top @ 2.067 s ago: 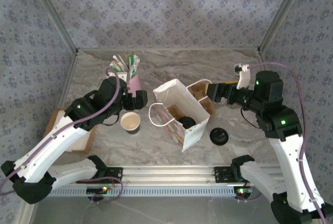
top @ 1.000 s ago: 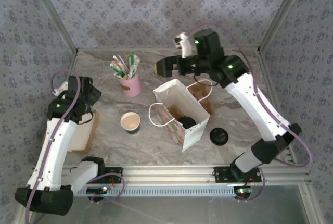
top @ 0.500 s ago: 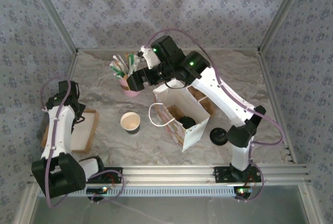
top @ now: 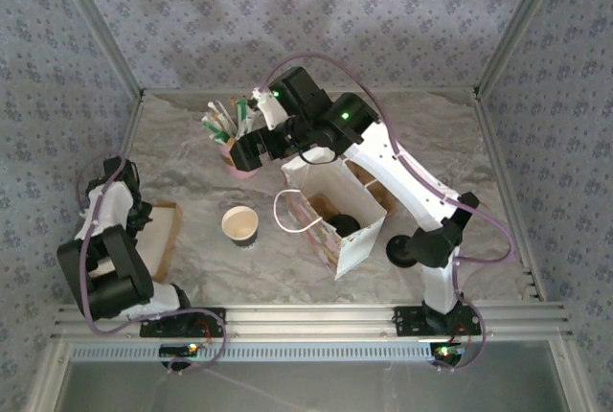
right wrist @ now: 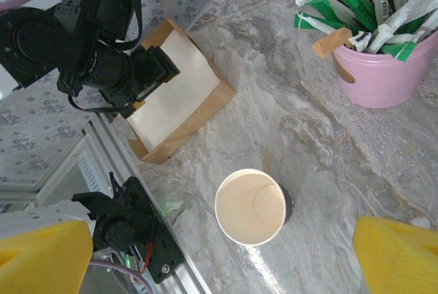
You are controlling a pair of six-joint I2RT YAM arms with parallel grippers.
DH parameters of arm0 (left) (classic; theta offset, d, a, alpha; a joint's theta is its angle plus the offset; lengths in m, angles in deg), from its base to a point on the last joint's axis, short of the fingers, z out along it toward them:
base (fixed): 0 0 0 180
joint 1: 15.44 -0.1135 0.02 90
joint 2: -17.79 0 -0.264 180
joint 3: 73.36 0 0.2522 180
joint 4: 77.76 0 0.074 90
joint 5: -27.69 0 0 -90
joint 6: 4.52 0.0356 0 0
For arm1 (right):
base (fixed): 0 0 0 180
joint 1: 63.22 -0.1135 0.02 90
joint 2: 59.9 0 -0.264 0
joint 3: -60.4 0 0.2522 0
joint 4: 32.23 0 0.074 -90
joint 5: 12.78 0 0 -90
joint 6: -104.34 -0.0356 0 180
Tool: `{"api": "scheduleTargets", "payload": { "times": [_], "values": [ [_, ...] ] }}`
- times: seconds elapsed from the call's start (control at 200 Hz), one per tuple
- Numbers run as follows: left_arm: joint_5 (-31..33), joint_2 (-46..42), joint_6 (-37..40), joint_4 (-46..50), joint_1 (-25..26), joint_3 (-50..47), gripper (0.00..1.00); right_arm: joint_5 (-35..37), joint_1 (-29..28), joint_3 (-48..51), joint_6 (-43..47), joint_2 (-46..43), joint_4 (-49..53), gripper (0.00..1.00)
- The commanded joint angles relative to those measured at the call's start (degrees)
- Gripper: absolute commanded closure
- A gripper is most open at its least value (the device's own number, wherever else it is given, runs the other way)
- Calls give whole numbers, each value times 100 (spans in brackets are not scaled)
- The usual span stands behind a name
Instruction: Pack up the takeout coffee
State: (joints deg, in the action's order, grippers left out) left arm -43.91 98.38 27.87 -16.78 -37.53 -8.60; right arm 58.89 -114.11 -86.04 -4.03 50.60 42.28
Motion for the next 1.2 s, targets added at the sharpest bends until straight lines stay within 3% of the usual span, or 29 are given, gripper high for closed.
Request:
{"api": "scheduleTargets", "payload": {
  "times": [0.0, 0.26, 0.7, 0.944, 1.194],
  "values": [
    [-268, 287, 346, -499, -127, -90, 32, 83, -52, -196, 71, 95, 147, 0],
    [-508, 688, 696, -1204, -252, -161, 38, 79, -74, -251, 75, 161, 182, 0],
    [-582, 1148, 912, -1413, -367, -115, 45, 104, -81, -244, 97, 191, 223, 0],
    [-661, 1092, 935, -1466, -372, -209, 62, 93, -83, -243, 101, 200, 200, 0],
    [-683, 771, 964, -1300, -368, -188, 63, 107, -104, -241, 106, 207, 225, 0]
  ]
}}
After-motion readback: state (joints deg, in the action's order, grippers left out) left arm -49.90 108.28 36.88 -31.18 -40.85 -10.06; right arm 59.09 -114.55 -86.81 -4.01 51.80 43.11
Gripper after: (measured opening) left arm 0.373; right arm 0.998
